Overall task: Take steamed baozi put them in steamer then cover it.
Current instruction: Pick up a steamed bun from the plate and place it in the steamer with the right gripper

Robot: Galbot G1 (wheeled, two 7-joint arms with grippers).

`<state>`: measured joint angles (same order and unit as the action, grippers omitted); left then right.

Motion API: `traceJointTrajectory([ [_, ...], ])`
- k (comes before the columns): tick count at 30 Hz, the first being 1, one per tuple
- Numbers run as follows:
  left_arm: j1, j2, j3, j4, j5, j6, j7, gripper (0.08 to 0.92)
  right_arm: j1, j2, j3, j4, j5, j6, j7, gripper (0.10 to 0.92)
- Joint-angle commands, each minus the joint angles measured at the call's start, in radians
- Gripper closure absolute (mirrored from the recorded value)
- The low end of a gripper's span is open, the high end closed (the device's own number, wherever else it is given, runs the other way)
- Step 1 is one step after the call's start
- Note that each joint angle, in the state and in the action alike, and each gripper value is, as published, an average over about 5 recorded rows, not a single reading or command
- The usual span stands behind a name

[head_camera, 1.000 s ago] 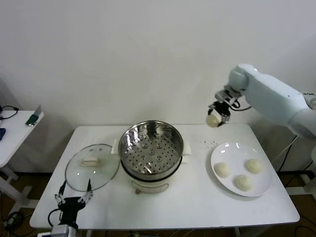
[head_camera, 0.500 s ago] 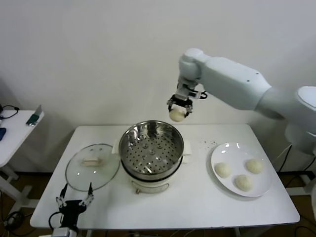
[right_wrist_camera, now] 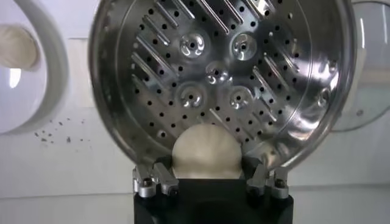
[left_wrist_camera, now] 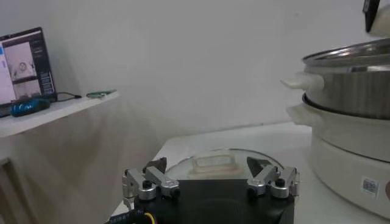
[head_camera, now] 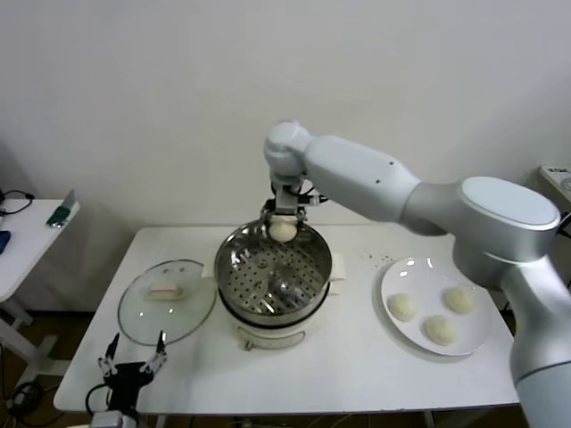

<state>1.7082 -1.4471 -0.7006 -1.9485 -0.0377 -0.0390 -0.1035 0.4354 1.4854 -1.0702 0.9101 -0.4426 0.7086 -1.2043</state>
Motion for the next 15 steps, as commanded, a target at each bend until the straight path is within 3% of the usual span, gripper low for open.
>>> traceJointTrajectory([
  [1,0.007,0.006,-0.003,-0.004,-0.02,0.006,-0.005,0.177,-0.092,0.066,0.033,-0.044,-0.154,0.042,0.022,0.296],
  [7,0.016,0.008,-0.002,-0.003,-0.029,0.004,-0.009,0.177,-0.133,0.09,0.064,-0.083,-0.238,0.051,0.038,0.296],
  [15,0.022,0.007,-0.005,-0.001,-0.039,-0.002,-0.013,0.177,-0.149,0.084,0.069,-0.089,-0.245,0.016,0.027,0.289],
])
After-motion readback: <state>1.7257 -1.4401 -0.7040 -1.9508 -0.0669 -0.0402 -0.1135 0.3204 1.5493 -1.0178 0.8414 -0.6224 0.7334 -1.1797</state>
